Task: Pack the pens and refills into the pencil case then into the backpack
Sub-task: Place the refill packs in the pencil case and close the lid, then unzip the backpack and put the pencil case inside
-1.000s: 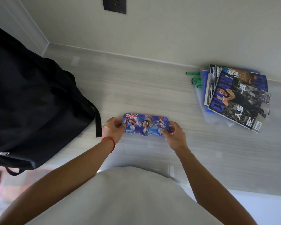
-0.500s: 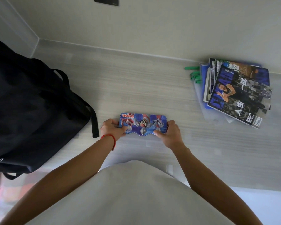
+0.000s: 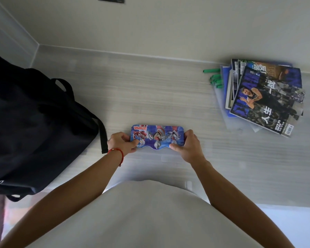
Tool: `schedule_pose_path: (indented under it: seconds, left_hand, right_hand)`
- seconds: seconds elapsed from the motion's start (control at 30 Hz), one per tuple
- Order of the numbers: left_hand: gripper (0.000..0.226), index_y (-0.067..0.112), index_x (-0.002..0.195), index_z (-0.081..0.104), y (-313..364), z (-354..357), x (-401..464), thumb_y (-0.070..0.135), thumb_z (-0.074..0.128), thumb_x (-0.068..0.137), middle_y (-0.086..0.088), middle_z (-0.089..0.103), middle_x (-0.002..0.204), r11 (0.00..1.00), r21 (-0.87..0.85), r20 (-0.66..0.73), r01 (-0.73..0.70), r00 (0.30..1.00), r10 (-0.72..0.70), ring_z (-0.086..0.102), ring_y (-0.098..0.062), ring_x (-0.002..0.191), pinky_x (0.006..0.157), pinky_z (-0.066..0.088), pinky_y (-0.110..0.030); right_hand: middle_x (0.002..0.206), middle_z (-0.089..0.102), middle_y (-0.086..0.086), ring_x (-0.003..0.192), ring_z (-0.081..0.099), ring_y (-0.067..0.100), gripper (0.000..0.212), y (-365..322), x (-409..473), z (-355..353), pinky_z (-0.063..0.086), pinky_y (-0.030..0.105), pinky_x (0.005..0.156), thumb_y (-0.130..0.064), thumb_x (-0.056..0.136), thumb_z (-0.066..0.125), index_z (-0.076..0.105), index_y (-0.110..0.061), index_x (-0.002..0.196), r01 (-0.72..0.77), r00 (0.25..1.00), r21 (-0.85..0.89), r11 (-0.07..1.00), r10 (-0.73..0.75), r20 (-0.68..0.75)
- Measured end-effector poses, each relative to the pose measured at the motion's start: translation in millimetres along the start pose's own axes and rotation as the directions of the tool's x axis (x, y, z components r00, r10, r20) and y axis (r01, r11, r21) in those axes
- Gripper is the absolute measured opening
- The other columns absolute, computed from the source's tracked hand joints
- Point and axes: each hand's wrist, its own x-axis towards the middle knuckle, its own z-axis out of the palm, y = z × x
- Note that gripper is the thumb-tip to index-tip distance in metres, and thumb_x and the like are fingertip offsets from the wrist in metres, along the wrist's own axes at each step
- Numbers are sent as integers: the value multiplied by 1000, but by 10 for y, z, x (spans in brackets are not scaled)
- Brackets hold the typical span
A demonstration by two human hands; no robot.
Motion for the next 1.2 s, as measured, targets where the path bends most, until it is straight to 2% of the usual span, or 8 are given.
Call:
schedule_pose_path:
  seconds: [0.2,0.4,0.53,0.7,0.87,0.97,1.1,1.2]
  left_hand:
    - [32,12,92,63,-120,5,-34,28,84,75,-6,75,86,994,16,30,-105,994,104,75,-20,68,67,63,-39]
    - [24,16,109,60,-338,-111,-143,26,68,89,-3,72,90,971,-83,110,-224,966,232,73,-26,80,74,62,-38]
    - [26,22,113,56,-585,-244,-160,12,56,90,-4,69,89,952,-65,183,-299,934,306,68,-20,82,69,57,-27]
    - [34,30,112,59,-753,-468,-209,12,61,83,0,67,98,933,0,283,-360,895,345,66,-25,96,81,58,-37]
    - [41,28,123,60,-881,-684,-547,5,54,90,3,57,118,896,140,337,-421,871,357,56,-14,109,67,46,-12]
    - [44,37,119,62,-1068,-970,-819,6,54,89,0,61,114,900,148,235,-409,899,369,59,-13,104,63,46,-15]
    - [47,34,101,69,-1250,-1522,-1153,-6,52,84,0,67,107,918,26,-18,-395,918,396,64,-19,86,73,58,-38]
    - [48,28,94,72,-1341,-1989,-1369,-14,50,82,-1,72,96,915,-30,-211,-403,897,388,69,-19,80,69,59,-32]
  right_hand:
    - [105,63,3,89,64,17,58,24,-56,49,42,17,60,-40,67,90,53,-17,106,-26,998,90,996,31,-56]
    - [111,63,8,90,66,16,73,94,-351,325,58,29,75,-53,64,84,55,-15,119,-84,967,280,956,146,-209]
    - [118,57,13,95,63,17,53,154,-739,487,55,27,80,-18,81,81,53,-11,126,-105,939,335,936,204,-278]
    - [107,64,5,84,63,13,26,125,-1094,671,55,28,77,-16,82,76,70,-16,107,-112,961,216,970,161,-226]
    - [91,72,0,76,62,6,20,13,-1392,875,44,17,66,-10,80,72,74,-18,97,10,992,203,979,16,-126]
    - [98,72,-3,83,66,9,20,-236,-1547,1004,43,4,68,-7,84,67,71,-19,99,125,990,269,955,-104,-94]
    - [101,70,-12,85,66,5,20,-894,-1733,1279,50,11,71,-9,87,65,69,-23,101,322,937,340,884,-349,17]
    - [98,71,-11,87,65,5,20,-1422,-1959,1519,52,14,77,-11,88,64,69,-22,104,449,854,370,814,-512,89]
